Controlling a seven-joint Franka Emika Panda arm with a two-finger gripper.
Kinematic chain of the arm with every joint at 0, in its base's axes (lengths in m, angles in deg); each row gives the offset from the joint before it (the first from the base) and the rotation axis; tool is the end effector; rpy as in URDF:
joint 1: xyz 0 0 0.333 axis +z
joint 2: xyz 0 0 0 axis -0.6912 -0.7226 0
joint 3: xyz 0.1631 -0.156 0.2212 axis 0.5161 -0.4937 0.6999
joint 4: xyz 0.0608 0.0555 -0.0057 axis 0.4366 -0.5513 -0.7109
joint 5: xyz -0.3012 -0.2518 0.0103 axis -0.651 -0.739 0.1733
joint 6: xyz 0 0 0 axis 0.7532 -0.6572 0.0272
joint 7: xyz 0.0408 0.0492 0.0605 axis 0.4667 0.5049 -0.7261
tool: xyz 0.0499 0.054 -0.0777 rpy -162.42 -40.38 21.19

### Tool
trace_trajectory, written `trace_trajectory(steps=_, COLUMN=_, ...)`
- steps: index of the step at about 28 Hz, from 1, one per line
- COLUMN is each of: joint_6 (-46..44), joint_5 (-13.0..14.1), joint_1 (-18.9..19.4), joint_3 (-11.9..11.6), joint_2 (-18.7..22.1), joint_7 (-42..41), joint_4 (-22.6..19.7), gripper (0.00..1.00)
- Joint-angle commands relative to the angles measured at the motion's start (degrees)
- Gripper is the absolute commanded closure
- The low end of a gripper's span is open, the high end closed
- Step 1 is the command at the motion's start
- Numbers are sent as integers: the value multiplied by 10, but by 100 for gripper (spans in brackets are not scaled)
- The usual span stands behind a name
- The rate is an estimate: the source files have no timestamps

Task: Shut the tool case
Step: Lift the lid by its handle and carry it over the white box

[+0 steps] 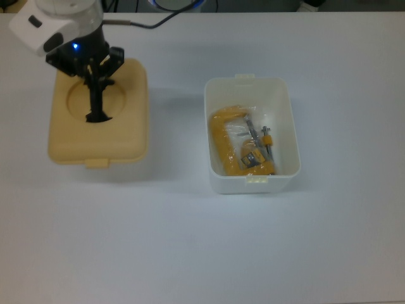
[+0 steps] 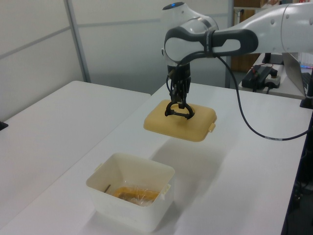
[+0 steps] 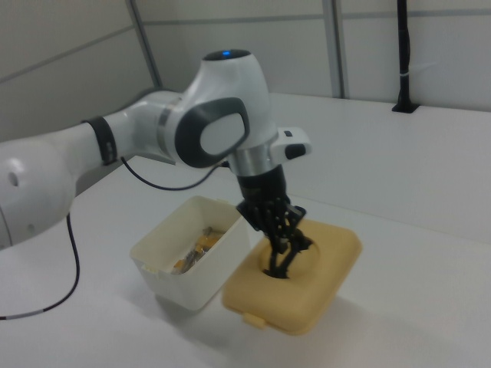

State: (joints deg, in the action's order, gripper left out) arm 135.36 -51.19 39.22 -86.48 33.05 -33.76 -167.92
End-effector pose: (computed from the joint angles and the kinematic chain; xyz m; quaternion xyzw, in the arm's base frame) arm 0.6242 -0.0749 0.5373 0.9981 0.0522 -0.0081 0.0322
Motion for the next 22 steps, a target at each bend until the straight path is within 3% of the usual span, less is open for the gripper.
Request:
trace_trajectory(steps=1, joint_6=-57, joint_5=28, joint_1=18, joint_3=7, joint_2=18, joint_7=55, joint_4=17, gripper=100)
trace_trajectory(steps=5, joint_6=-55, joint_5=42, joint_1=52, joint_3=14, joint_2=19, joint_7=121, joint_4=17, gripper=100)
trace_trajectory(steps=10, joint_6=-48, joint_5=41, joint_1=95, joint_3=19, joint_2=14, joint_7=170, joint_4=17, gripper=100)
trace_trajectory(steps=16, joint_6=-22, joint_5=35, joint_1=177, joint_3=19, joint_2=9, joint_7=286, joint_4=9, gripper=100)
trace_trajectory(steps=22, joint_6=19, joint_5=33, joint_1=221, joint_3=21, joint_2=7, joint_7=342, joint_4=-8, gripper=100)
